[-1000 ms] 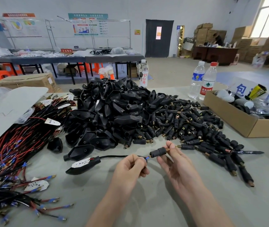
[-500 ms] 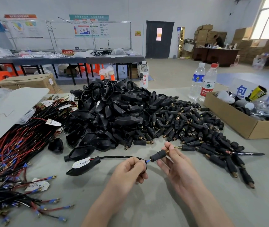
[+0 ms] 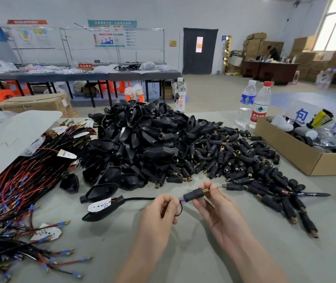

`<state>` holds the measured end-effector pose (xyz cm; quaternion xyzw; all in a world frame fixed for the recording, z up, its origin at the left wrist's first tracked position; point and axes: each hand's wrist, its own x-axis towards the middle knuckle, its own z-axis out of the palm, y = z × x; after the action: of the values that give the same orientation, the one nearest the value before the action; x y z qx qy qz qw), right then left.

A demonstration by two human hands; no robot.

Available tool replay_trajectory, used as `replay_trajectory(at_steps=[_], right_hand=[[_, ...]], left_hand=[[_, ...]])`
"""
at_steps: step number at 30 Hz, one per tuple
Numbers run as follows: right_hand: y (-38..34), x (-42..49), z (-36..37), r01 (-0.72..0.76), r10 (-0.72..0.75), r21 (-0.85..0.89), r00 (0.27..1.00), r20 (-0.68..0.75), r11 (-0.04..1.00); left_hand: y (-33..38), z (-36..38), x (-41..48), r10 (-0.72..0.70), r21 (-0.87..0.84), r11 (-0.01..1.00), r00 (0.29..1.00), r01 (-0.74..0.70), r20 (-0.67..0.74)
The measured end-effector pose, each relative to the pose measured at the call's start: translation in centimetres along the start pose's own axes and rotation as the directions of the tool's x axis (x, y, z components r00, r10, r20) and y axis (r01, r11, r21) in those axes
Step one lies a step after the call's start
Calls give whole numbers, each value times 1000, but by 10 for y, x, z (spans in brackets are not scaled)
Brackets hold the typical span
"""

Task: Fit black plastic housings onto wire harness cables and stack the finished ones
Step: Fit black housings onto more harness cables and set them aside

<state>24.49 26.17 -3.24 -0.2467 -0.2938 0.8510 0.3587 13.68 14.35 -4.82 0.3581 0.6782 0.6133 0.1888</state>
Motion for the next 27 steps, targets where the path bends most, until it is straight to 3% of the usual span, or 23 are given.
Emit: replay_trajectory(at_steps=[6,15,18,22,27], right_hand=[[2,-3,5,28,-24,-38,996,83,999],[9,-4,7,-64,59,39,992,107,997],[9,-4,7,-49,43,64,994,98,997],[7,-3,8,-25,16,107,996,85,994],[8,-4,7,-40,30,110,995,96,993]], left_hand=[[-5,1,1,59,93,994,996,-53,-64],[-4,4,-1,109,189,978,985,-84,-131],[-1,4,0,96,106,991,981,-79,-167],[3,5,0,20,-149,988,988,-43,-153],[1,5,0,32,-147,988,991,-50,-126]])
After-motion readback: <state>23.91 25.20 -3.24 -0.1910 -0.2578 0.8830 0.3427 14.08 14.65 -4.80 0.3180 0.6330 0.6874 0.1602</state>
